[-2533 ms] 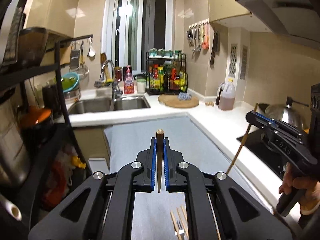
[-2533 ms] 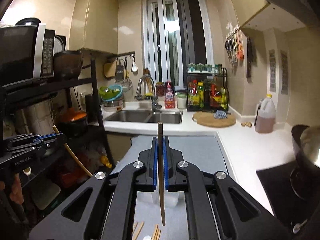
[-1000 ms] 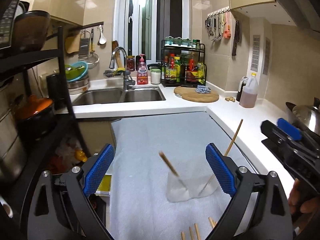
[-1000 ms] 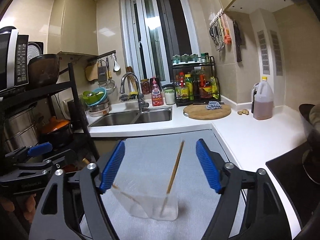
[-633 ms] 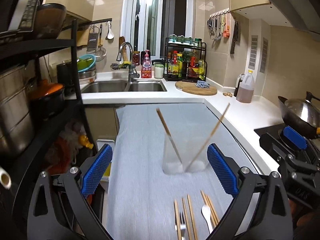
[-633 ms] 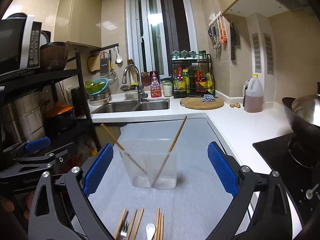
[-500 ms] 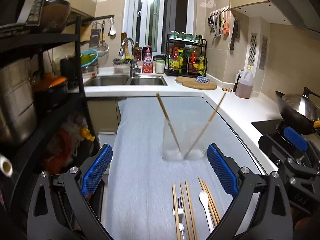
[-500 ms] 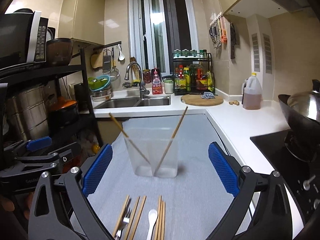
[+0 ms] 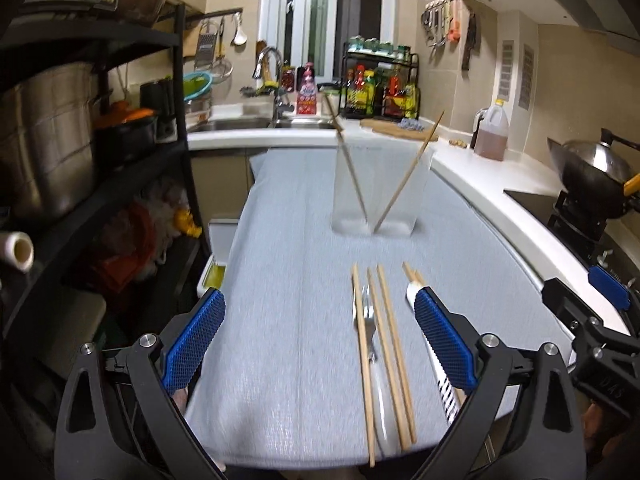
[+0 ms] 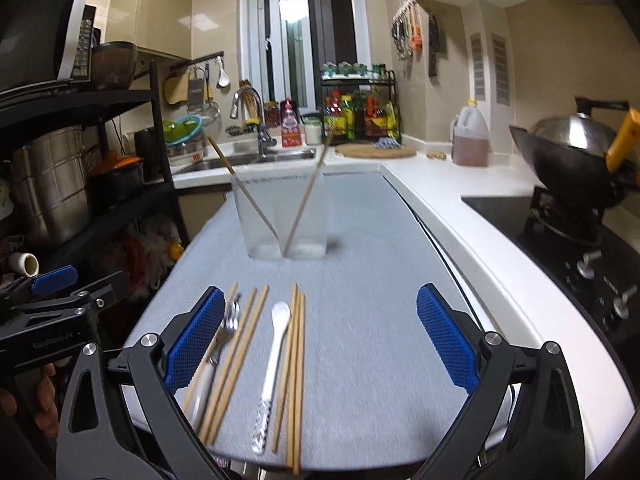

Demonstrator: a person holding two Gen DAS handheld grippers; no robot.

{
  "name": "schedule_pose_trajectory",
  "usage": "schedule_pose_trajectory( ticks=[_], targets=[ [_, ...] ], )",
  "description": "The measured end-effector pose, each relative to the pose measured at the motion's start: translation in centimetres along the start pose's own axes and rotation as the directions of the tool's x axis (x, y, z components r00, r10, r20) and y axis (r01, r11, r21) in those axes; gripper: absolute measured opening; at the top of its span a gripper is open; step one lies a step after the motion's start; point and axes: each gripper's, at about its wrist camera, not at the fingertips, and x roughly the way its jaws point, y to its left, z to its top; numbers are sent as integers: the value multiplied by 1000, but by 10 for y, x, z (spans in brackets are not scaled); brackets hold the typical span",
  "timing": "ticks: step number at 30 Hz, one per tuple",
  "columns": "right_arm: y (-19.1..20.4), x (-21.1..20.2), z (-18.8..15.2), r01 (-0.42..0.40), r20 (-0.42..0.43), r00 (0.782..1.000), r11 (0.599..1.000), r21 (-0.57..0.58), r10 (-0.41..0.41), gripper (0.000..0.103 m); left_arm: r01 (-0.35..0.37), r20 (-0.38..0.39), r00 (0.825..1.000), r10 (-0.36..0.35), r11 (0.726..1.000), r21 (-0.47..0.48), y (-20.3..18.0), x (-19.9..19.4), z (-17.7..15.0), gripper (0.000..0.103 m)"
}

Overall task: Organize utensils
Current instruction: 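Move both open tools back over the remaining utensils, then close the left tool on a wooden chopstick while the right tool grasps another chopstick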

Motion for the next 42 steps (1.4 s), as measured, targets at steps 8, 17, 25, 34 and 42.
schedule_pose_trajectory(
  ticks=[8, 17, 25, 34, 42],
  targets=[
    [-6, 8, -42, 51, -72, 996, 999, -10, -52, 95, -1, -15, 1000, 1, 1000, -22, 2, 1, -45, 93],
    [-8, 19, -70, 62, -118, 991, 997, -37, -66, 94, 3, -98, 995, -5, 1000, -20, -5, 21, -88, 93],
    [-5, 28, -83, 16, -165, 986, 999, -46, -23, 78, -23, -134, 991, 20, 1000, -20, -1, 32, -102, 93],
    [-1, 44, -91, 19, -208, 978, 998, -58, -31, 72, -37, -145, 989, 35, 999, -15, 3, 39, -101, 93],
    [-3, 51, -90, 26, -217, 975, 997, -69, -41, 72, -56, -140, 988, 58, 998, 15, 2, 42, -101, 93]
  ],
)
